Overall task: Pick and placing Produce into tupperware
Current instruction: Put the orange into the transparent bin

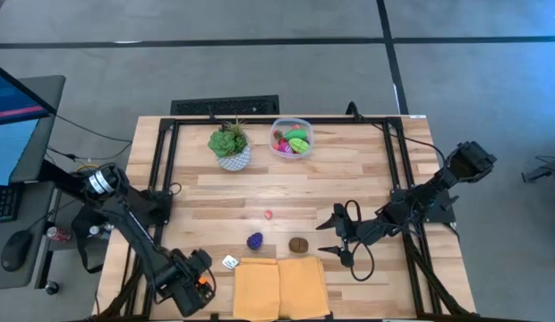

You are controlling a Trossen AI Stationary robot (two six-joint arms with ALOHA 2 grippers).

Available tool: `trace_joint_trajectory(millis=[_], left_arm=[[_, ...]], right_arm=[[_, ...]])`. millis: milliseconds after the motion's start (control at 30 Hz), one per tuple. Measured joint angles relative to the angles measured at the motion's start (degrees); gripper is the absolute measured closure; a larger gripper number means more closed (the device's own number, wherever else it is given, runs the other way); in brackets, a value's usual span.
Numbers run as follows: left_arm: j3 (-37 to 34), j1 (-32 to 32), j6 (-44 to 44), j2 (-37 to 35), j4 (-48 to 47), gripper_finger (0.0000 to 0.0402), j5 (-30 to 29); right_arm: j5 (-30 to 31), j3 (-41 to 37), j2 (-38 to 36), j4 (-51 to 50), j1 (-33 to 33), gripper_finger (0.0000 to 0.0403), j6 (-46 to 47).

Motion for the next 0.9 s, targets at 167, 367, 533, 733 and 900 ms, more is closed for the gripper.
trace_joint_trajectory(millis=[167, 367, 533, 733, 900], left_arm=[[0.0, 0.3, -0.5, 0.0, 0.0, 0.0088, -0.3], [0.0, 0.3, -0.5, 0.0, -0.5, 0.0087, -3.2], [0.0, 0.2, -0.6, 0.0, -0.2, 0.0084, -3.3], [0.0, 0.2, -1.7, 0.0, -0.6, 0.0085, -3.3], [0.0, 0.2, -3.1, 0.0, -0.4, 0.0086, -3.3]], right_arm=[[0.0, 0.0, 0.0, 0.0, 0.0, 0.0067, 0.0], [0.0, 0.0, 0.0, 0.0, 0.0, 0.0067, 0.0], [0.0, 0.0, 0.0, -0.1, 0.0, 0.0067, 0.0], [0.0, 0.0, 0.0, -0.1, 0.0, 0.0067, 0.0], [0.0, 0.0, 0.0, -0.1, 0.0, 0.0067, 0.0]])
